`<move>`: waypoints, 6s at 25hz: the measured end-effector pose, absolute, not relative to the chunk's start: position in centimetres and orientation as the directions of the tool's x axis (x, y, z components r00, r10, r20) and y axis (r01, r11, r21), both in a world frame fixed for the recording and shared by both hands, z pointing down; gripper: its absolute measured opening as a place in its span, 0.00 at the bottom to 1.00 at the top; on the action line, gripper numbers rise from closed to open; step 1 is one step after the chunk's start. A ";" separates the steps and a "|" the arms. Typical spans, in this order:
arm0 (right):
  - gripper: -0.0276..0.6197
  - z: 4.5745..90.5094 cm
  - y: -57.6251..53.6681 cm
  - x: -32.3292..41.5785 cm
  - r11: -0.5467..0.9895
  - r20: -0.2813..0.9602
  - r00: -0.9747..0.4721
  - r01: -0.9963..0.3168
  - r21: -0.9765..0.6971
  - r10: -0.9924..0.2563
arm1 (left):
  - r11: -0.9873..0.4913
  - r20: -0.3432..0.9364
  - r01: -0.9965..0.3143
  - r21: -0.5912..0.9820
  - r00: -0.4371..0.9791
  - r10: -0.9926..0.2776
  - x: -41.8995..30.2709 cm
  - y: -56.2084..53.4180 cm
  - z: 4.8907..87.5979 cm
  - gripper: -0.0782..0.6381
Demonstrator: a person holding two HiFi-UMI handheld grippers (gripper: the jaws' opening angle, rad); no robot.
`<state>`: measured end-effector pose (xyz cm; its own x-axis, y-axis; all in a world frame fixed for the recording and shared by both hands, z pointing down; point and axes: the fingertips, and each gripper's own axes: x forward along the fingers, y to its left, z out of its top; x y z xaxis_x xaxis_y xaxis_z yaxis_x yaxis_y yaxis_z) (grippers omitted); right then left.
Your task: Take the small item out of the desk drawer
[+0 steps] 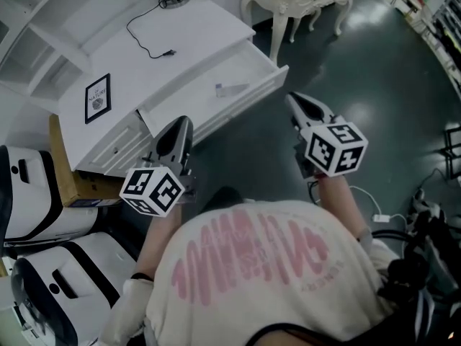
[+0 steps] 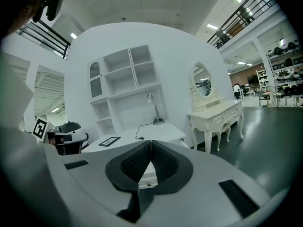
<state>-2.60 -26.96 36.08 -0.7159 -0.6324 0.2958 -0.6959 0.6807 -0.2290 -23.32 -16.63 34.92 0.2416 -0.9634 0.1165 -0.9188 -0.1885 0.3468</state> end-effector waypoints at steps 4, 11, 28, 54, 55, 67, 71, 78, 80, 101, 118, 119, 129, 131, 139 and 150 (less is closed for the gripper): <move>0.07 38.1 -28.4 -2.5 0.654 0.329 -0.699 -0.713 -0.252 -0.635 | -0.213 0.158 -0.912 0.352 0.282 -0.946 -23.0 -18.7 36.7 0.15; 0.07 41.6 -31.6 -3.0 0.612 0.386 -0.677 -0.734 -0.294 -0.627 | -0.247 0.241 -0.883 0.399 0.361 -0.901 -22.9 -23.6 40.5 0.16; 0.07 47.6 -46.2 -3.9 0.517 0.496 -0.634 -0.773 -0.369 -0.593 | -0.390 0.573 -0.842 0.374 0.540 -0.617 -22.1 -39.3 53.3 0.45; 0.07 52.7 -50.6 -1.5 0.353 0.555 -0.586 -0.806 -0.475 -0.591 | -0.575 0.880 -0.791 0.211 0.410 -0.241 -22.2 -40.5 66.1 0.35; 0.07 52.8 -50.4 -1.2 0.342 0.557 -0.583 -0.807 -0.481 -0.592 | -0.571 0.880 -0.795 0.204 0.404 -0.248 -22.2 -40.5 66.1 0.34; 0.07 50.7 -49.7 -0.7 0.330 0.517 -0.607 -0.780 -0.532 -0.603 | -0.398 0.840 -0.878 0.265 0.413 -0.352 -23.9 -41.2 63.4 0.27; 0.07 49.6 -49.4 -1.0 0.365 0.513 -0.608 -0.785 -0.500 -0.606 | -0.341 0.792 -0.884 0.320 0.447 -0.415 -24.2 -41.8 61.2 0.27; 0.07 46.8 -48.0 -2.5 0.469 0.513 -0.601 -0.799 -0.376 -0.613 | -0.323 0.655 -0.870 0.373 0.494 -0.572 -23.5 -43.2 54.7 0.27; 0.07 45.7 -47.5 -3.2 0.495 0.495 -0.621 -0.783 -0.376 -0.607 | -0.324 0.605 -0.862 0.391 0.506 -0.615 -22.9 -43.4 52.6 0.27; 0.07 33.5 -36.0 -2.0 0.585 0.212 -0.638 -0.767 -0.264 -0.740 | -0.349 0.190 -0.845 0.405 0.451 -0.872 -17.8 -34.1 35.9 0.27; 0.07 36.5 -27.8 0.3 0.579 0.264 -0.666 -0.741 -0.340 -0.698 | -0.319 0.244 -0.872 0.371 0.422 -0.873 -15.7 -24.4 37.7 0.27; 0.07 36.7 -27.6 0.5 0.577 0.268 -0.666 -0.741 -0.344 -0.696 | -0.315 0.245 -0.873 0.371 0.420 -0.874 -15.6 -24.1 37.8 0.27; 0.07 39.0 -26.7 1.1 0.563 0.307 -0.672 -0.736 -0.375 -0.674 | -0.262 0.284 -0.882 0.392 0.387 -0.877 -16.1 -22.0 40.1 0.27; 0.07 39.0 -26.8 1.4 0.558 0.307 -0.669 -0.739 -0.379 -0.677 | -0.256 0.284 -0.883 0.393 0.382 -0.880 -16.2 -21.9 40.1 0.27; 0.07 39.5 -26.4 1.3 0.555 0.321 -0.669 -0.740 -0.380 -0.671 | -0.246 0.278 -0.889 0.387 0.367 -0.888 -16.8 -21.8 39.8 0.27; 0.07 40.4 -26.7 1.6 0.546 0.337 -0.665 -0.743 -0.386 -0.667 | -0.224 0.292 -0.893 0.389 0.351 -0.890 -17.2 -22.0 40.4 0.27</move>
